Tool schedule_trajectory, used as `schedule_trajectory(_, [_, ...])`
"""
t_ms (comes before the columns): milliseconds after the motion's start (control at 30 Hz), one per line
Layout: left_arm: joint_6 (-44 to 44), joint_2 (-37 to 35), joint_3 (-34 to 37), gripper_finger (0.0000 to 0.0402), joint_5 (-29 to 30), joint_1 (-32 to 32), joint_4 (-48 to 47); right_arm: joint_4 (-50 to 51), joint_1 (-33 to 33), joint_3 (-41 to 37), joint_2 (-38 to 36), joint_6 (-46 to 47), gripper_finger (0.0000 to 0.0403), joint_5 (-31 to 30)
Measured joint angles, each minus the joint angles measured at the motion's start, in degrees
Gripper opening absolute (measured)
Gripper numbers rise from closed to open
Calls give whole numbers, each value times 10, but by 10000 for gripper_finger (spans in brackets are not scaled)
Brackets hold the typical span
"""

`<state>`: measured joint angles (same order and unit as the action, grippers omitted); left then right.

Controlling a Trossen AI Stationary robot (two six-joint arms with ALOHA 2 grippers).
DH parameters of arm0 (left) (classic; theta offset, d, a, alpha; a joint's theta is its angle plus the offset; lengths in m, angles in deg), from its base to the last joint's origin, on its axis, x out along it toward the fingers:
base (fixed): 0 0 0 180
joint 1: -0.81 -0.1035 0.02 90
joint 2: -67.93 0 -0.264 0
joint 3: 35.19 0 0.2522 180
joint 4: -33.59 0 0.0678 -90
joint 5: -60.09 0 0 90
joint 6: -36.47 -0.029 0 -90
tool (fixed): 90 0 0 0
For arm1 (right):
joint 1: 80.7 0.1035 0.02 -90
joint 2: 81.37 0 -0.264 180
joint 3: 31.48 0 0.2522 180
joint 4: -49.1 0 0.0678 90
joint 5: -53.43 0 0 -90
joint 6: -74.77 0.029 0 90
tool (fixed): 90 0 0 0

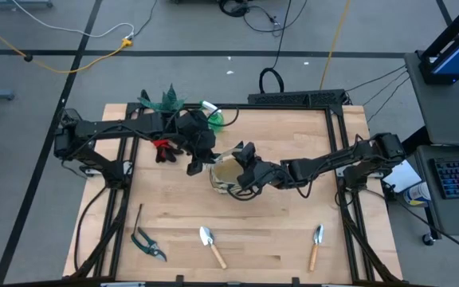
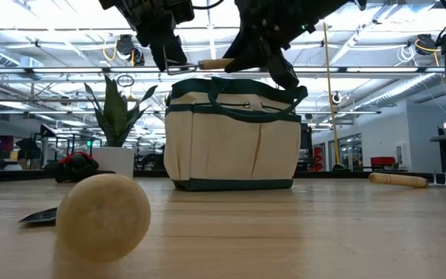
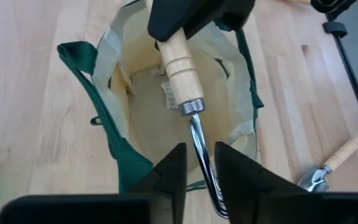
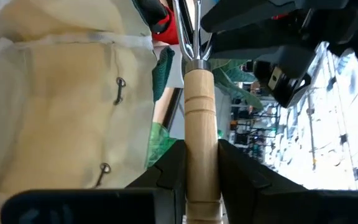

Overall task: Pick & Place Garden tools in Gardening bag
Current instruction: Put the light brown hand rake into the gardening bag

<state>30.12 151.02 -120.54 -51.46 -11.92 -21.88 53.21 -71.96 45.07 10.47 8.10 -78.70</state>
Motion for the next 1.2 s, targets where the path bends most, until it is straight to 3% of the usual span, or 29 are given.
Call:
schedule_trajectory(200, [0, 2, 0, 144, -4, 0, 3, -12, -1, 0, 0, -34, 64, -6])
schedule_trajectory(367, [20, 12, 0, 160, 3, 1, 13, -39, -1, -1, 0, -57, 64, -10])
schedule_trajectory(700, [24, 10, 1, 91, 16, -5, -3, -64, -1, 1, -1, -66, 64, -1])
schedule_trajectory(933, [19, 11, 1, 103, 36, -4, -2, -61, -1, 0, -1, -70, 64, 2])
schedule_trajectory(1200, [17, 11, 1, 86, 43, -4, -2, -59, 0, 0, -1, -49, 70, 2])
